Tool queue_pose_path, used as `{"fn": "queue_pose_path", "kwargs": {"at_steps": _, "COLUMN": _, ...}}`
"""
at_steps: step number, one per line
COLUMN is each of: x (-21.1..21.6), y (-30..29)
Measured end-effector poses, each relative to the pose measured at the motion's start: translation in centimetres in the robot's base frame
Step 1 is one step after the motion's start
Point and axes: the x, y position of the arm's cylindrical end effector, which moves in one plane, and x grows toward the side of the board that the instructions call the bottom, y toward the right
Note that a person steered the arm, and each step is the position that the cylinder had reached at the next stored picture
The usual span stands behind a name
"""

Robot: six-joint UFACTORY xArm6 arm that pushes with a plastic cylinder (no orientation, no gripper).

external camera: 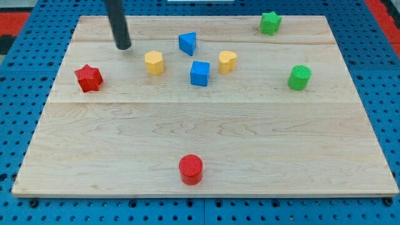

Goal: Push the yellow blocks and cube to the right side

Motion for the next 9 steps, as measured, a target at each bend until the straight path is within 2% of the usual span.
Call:
{"fn": "queue_pose_path", "kwargs": {"at_steps": 1, "x": 3.1, "y": 4.9}}
{"fn": "queue_pose_path", "kwargs": {"at_steps": 3, "x": 4.4, "y": 15.1}}
{"fn": "queue_pose_path", "kwargs": {"at_steps": 4, "x": 3.6, "y": 9.8}}
{"fn": "queue_pose_path", "kwargs": {"at_steps": 6, "x": 8.0, "y": 12.3}}
{"fn": "queue_pose_path", "kwargs": {"at_steps": 8, "x": 7.6, "y": 24.1}}
{"fn": "queue_pose_path", "kwargs": {"at_steps": 9, "x": 7.2, "y": 25.7}}
